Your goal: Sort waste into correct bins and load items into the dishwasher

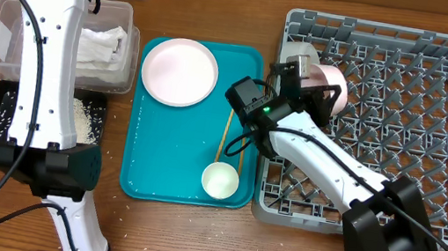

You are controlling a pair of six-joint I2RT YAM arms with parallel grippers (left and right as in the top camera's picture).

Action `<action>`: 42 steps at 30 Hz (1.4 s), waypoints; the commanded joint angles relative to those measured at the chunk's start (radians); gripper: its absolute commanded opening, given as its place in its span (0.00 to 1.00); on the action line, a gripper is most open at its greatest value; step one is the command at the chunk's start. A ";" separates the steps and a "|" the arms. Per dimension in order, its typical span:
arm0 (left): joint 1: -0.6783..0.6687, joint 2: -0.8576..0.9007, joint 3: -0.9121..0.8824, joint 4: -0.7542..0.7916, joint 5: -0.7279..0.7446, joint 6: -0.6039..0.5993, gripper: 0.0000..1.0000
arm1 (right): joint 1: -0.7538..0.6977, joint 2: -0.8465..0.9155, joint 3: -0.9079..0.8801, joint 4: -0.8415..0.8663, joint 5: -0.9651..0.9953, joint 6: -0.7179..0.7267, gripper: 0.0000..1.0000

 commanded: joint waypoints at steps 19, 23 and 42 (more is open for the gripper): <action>0.005 0.005 -0.005 0.003 -0.008 0.001 1.00 | 0.230 -0.009 -0.083 0.000 -0.125 -0.021 0.47; 0.005 0.005 -0.005 0.003 -0.009 0.001 1.00 | 0.253 -0.009 -0.069 0.003 -0.199 0.009 0.79; 0.005 0.005 -0.005 0.003 -0.009 0.001 1.00 | 0.041 0.006 0.294 0.354 -1.194 0.030 0.73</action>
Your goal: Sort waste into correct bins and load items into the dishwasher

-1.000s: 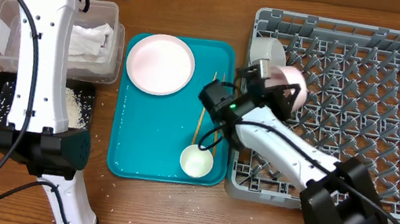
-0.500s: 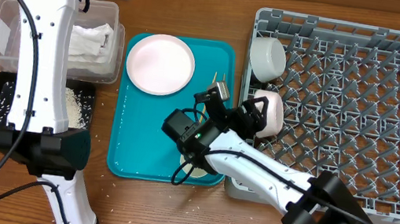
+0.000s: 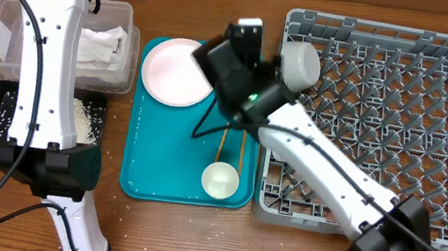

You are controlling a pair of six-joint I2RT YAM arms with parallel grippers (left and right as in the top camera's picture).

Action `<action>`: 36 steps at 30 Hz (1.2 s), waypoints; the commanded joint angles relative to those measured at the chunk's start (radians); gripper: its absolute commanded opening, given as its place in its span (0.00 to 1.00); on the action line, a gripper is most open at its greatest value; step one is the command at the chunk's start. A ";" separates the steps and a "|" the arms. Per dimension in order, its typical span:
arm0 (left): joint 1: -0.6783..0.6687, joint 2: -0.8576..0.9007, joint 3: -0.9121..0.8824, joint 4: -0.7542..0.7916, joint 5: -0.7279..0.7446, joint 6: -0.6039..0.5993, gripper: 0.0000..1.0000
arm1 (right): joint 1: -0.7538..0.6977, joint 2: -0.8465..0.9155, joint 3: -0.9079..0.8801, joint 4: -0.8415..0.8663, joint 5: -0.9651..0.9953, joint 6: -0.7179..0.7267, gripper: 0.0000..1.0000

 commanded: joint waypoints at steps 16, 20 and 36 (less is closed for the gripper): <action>0.005 0.005 -0.005 0.003 -0.008 0.001 1.00 | -0.065 0.326 -0.060 0.354 -0.453 0.309 0.40; 0.005 0.005 -0.005 0.003 -0.008 0.001 1.00 | -0.065 0.385 -0.060 0.355 -0.488 0.330 0.36; 0.005 0.005 -0.005 0.003 -0.008 0.001 1.00 | -0.076 0.367 0.085 0.151 -0.531 0.216 0.04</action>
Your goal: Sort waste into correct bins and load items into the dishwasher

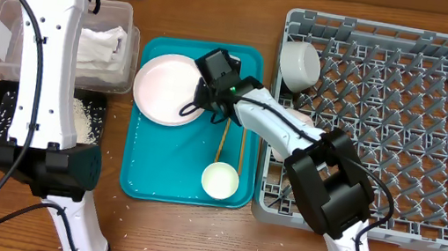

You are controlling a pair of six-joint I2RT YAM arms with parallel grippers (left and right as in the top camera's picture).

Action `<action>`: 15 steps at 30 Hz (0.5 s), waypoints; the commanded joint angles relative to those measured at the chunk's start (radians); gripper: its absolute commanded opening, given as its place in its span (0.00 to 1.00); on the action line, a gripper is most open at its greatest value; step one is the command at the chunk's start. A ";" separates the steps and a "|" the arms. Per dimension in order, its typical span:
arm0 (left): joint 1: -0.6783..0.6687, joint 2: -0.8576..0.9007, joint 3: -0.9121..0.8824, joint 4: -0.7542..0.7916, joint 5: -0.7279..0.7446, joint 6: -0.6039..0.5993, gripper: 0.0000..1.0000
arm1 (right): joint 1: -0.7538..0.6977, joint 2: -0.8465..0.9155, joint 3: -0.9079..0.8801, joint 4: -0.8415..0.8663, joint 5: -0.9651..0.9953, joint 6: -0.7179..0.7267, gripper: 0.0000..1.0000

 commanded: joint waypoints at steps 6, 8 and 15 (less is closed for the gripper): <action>0.005 0.005 -0.005 0.003 -0.008 0.001 1.00 | -0.010 -0.138 0.229 -0.219 0.129 -0.233 0.04; 0.005 0.005 -0.005 0.003 -0.008 0.001 1.00 | -0.010 -0.188 0.294 -0.310 0.214 -0.290 0.04; 0.005 0.005 -0.005 0.003 -0.008 0.001 1.00 | -0.011 -0.394 0.405 -0.639 0.723 -0.298 0.04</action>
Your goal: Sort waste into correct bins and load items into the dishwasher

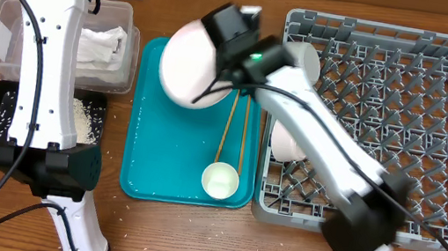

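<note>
My right gripper (219, 54) is shut on the right rim of the pale pink plate (186, 68), which hangs tilted above the far end of the teal tray (141, 175). Two chopsticks (224, 134) lie on the tray, with a small pale green cup (220, 180) near its front. In the grey dish rack (396, 44) a grey cup (308, 60) stands at the far left corner, and a pale bowl (286, 142) shows partly under my right arm. My left gripper is up over the clear bin; its fingers cannot be made out.
A clear bin (0, 43) holding crumpled white paper sits at the far left. In front of it is a black bin with rice grains. My left arm (45, 72) stretches over both bins. Crumbs dot the wooden table in front of the tray.
The right gripper was down at the plate's right rim with the plate flat on the tray. Now the plate is off the tray, tilted and held higher, a little to the right.
First my right gripper was at the rack's far left with a pink bowl beside the grey cup. Then it was over the tray near the plate, without the bowl. Then it was at the plate's rim, and now it holds the plate in the air. The left arm stayed put.
</note>
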You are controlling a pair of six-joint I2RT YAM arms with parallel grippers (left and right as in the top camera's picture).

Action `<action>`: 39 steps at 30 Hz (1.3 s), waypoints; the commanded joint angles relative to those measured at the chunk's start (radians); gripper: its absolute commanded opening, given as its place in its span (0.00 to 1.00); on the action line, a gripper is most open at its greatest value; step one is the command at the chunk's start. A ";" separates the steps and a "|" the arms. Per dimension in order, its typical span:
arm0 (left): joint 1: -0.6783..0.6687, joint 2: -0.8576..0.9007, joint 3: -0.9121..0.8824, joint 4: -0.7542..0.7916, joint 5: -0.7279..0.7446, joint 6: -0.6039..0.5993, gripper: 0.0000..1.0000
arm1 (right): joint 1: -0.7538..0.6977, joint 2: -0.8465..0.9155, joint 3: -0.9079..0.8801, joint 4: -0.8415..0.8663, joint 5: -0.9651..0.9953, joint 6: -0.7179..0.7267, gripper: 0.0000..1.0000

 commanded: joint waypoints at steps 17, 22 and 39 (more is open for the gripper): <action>0.005 0.005 -0.005 0.003 -0.008 0.001 1.00 | -0.228 -0.232 -0.253 -0.209 0.782 -0.031 0.04; 0.005 0.005 -0.005 0.003 -0.008 0.001 1.00 | -0.247 -0.232 -0.414 -0.055 0.840 -0.032 0.04; 0.005 0.005 -0.005 0.003 -0.008 0.001 1.00 | -0.259 -0.234 -0.567 0.218 0.570 -0.113 0.70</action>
